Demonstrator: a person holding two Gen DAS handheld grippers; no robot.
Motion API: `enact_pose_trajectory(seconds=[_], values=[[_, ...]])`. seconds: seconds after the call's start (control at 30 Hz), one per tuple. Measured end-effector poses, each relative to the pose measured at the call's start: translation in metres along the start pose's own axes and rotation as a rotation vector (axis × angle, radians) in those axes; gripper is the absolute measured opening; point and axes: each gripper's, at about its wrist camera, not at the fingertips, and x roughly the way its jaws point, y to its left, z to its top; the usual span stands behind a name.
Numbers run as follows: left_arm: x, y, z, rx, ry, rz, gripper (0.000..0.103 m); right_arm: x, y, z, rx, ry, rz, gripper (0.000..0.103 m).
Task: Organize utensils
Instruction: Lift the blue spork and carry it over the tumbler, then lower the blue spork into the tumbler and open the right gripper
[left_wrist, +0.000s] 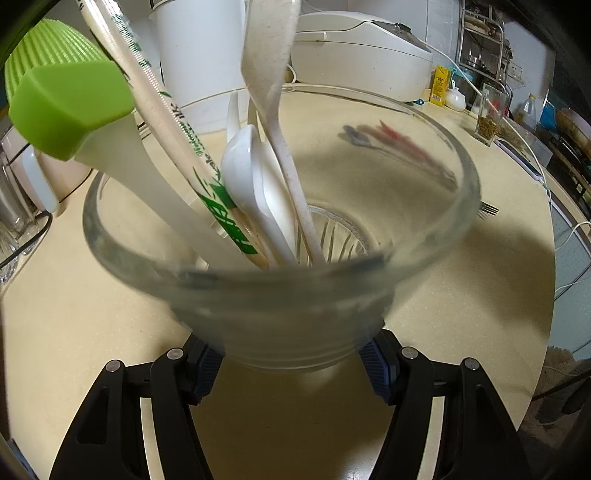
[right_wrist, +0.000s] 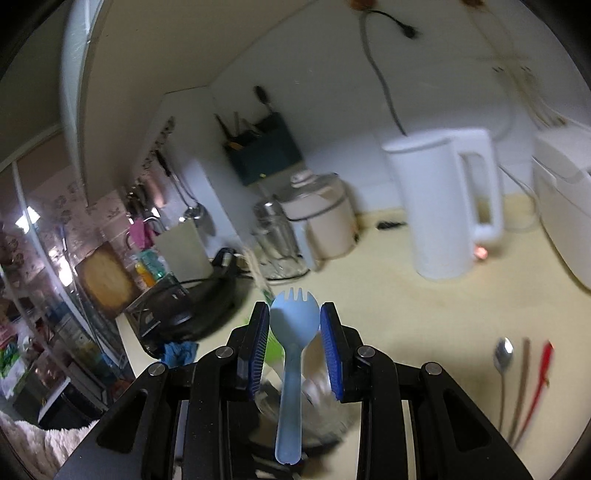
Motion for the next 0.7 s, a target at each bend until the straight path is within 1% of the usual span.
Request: enact_pose_trajectory(seconds=[0.1,0.17,0.33,0.57,0.7], values=[[0.001,0.0,0.001,0.001,-0.001,0.002,0.071,0.017,0.012,0.007,-0.025,0.002,0.03,0.029],[0.001,-0.001,0.001,0.001,0.0,0.001,0.071,0.03,0.017,0.008,-0.041,0.008,0.033,0.029],[0.001,0.0,0.001,0.001,0.0,0.001,0.071,0.059,0.022,0.001,-0.076,0.042,-0.008,0.029],[0.001,-0.001,0.0,-0.002,0.0,-0.003,0.071,0.073,0.025,-0.011,-0.116,0.068,-0.033,0.029],[0.0,-0.001,0.0,-0.001,0.0,-0.002,0.071,0.078,0.024,-0.017,-0.118,0.084,-0.048,0.029]])
